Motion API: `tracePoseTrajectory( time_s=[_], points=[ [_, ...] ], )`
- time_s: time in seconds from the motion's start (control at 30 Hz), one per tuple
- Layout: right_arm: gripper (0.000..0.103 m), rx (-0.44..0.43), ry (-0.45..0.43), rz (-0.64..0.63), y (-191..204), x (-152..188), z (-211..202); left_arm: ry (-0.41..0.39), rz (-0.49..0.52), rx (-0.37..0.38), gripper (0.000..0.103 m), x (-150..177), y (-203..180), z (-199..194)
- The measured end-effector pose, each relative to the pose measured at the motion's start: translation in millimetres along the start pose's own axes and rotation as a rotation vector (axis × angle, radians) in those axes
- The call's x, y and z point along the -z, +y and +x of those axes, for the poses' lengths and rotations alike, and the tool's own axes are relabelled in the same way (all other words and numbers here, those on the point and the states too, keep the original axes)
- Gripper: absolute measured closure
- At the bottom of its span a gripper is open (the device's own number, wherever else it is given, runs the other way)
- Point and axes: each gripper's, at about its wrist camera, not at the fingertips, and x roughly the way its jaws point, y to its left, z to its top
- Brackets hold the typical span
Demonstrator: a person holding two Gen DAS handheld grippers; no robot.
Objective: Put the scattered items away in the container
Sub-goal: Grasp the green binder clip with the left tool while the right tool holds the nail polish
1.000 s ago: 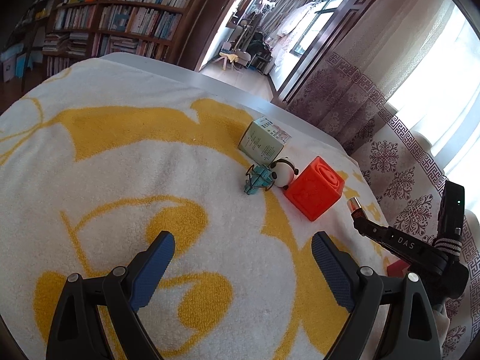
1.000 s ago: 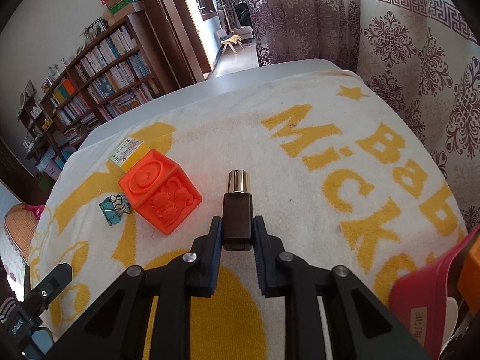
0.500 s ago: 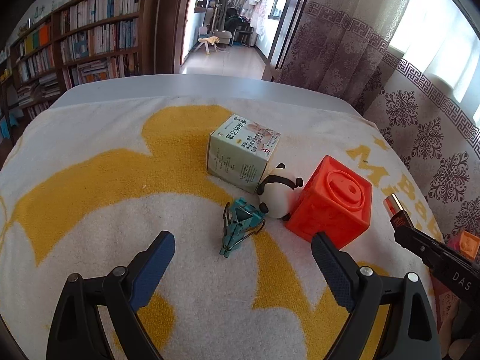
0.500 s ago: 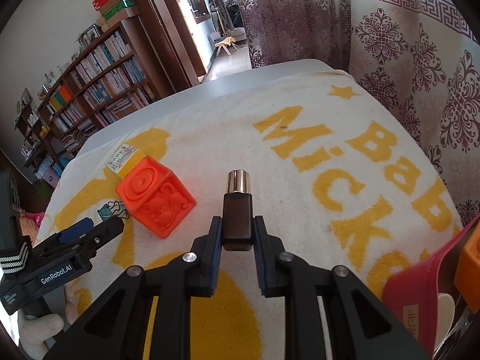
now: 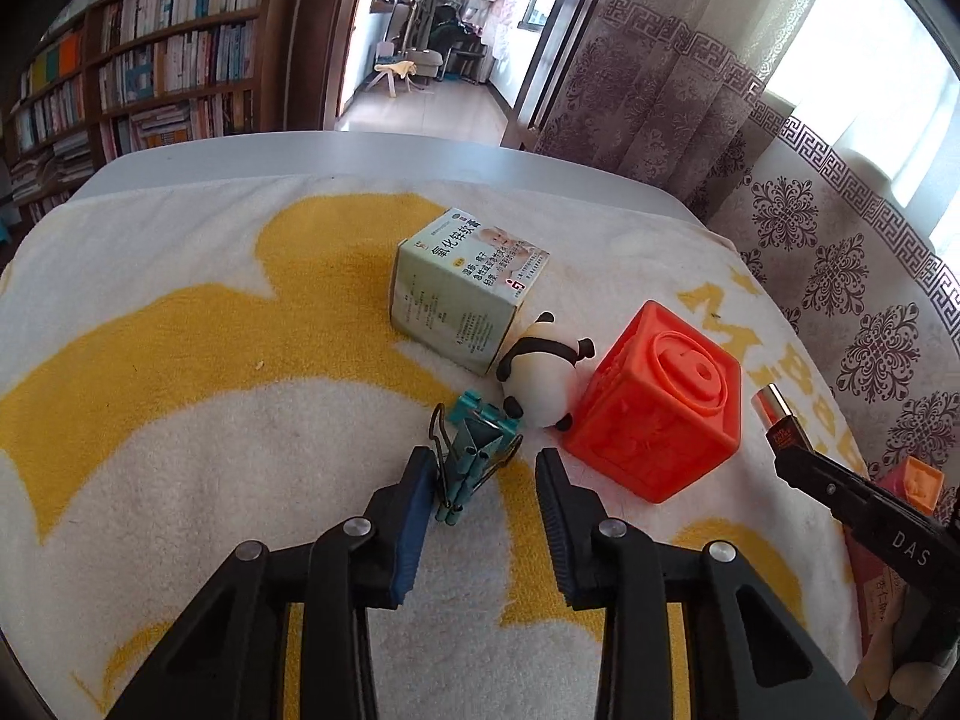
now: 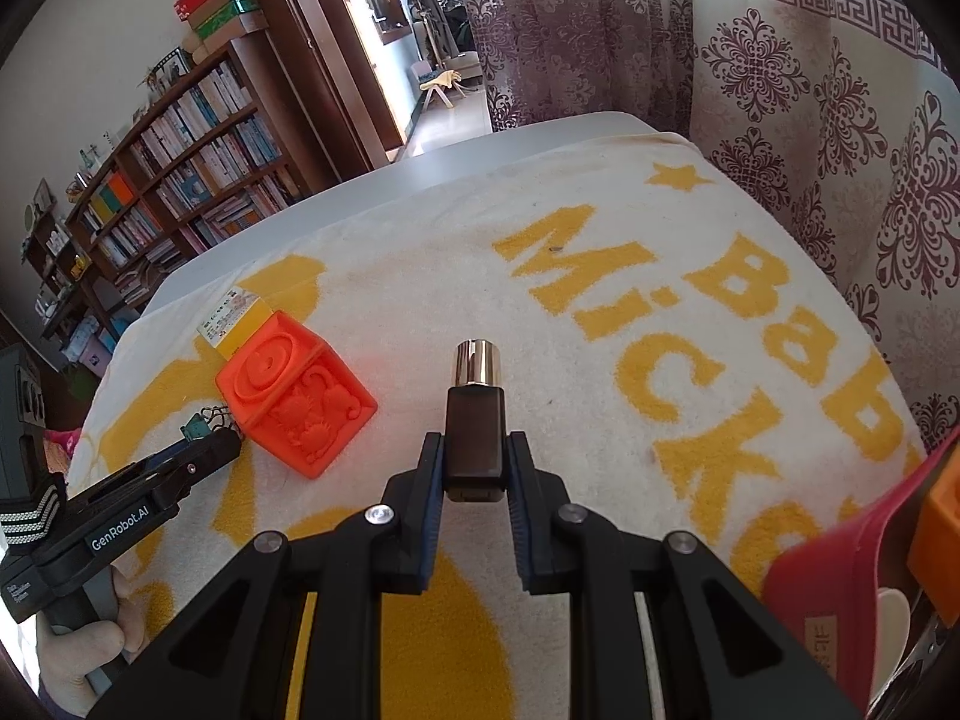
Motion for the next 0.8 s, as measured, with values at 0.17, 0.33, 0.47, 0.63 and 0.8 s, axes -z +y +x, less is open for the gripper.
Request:
tracePoseTrajectory(
  time_s=[0.17, 0.33, 0.47, 0.63, 0.8],
  points=[
    [0.081, -0.005, -0.014, 0.000, 0.4, 0.4, -1.8, -0.038, -0.032, -0.006, 0.084, 12.7, 9.2, -14.9],
    [0.081, -0.010, -0.017, 0.012, -2.7, -0.6, -2.6, -0.122, -0.034, -0.009, 0.065, 2.6, 8.3, -27.4],
    [0.081, -0.010, -0.003, 0.029, -6.1, -1.0, 0.5, -0.205, 0.006, -0.038, 0.017, -2.4, -4.5, -31.2],
    [0.081, -0.009, 0.003, 0.029, -5.6, -0.6, 2.0, -0.132, 0.123, -0.135, 0.025, -9.5, -23.6, -6.6],
    [0.081, -0.010, -0.005, 0.024, -4.2, -0.7, -0.1, -0.004, 0.091, -0.140, 0.071, -15.8, -16.3, 21.6]
  ],
)
